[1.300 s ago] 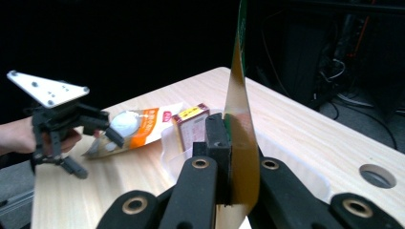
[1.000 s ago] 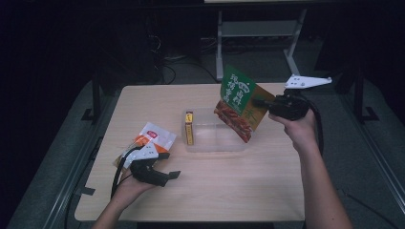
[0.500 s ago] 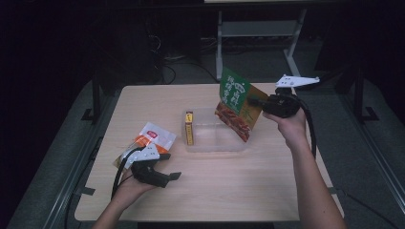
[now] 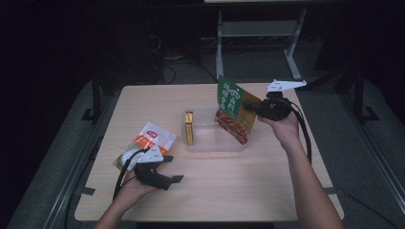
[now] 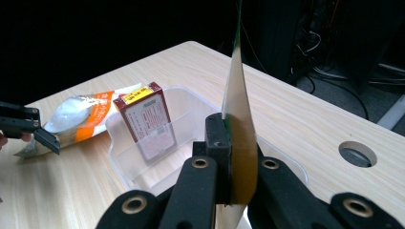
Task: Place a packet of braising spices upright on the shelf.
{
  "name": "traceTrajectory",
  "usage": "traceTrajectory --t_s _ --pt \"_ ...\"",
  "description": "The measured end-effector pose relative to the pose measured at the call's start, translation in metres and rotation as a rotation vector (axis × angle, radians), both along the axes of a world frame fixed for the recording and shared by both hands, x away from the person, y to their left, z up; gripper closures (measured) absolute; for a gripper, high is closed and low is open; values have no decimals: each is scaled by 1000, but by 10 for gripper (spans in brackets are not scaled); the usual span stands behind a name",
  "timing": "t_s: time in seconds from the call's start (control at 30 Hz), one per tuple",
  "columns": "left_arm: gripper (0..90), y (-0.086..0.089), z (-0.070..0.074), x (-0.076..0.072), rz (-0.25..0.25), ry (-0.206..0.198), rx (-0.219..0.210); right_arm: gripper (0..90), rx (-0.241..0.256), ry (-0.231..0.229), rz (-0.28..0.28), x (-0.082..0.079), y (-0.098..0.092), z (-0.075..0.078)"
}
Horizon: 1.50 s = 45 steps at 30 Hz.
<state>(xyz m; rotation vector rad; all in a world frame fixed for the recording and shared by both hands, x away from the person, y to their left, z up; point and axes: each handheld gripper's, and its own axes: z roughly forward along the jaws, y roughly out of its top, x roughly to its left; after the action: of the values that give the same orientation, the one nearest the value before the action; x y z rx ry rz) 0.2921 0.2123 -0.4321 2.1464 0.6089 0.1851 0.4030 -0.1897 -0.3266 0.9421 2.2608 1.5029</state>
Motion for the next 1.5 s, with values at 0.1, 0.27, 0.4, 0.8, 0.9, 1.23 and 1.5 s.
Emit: traceTrajectory --t_s 0.1,0.27,0.4,0.8,0.9,1.23,1.5 --pt "167 -1 -1 0 -9 0 13 900 -9 0 -8 -1 0 0" --pt "166 -4 -1 -1 -14 1 13 898 -19 -2 -19 -1 -3 -1" --pt "166 -7 -2 -2 -25 2 22 859 -44 -11 -32 -2 -5 -2" --pt "164 -7 0 -3 -30 0 23 295 -84 10 -99 -10 -16 -5" --pt "164 -6 1 -3 -26 -2 23 257 -94 10 -105 -15 -23 -6" --pt "164 1 6 -3 -6 -17 25 179 -167 51 -137 -50 -40 -32" --pt "164 7 12 -4 25 -18 15 170 -216 107 -91 -84 -44 -69"
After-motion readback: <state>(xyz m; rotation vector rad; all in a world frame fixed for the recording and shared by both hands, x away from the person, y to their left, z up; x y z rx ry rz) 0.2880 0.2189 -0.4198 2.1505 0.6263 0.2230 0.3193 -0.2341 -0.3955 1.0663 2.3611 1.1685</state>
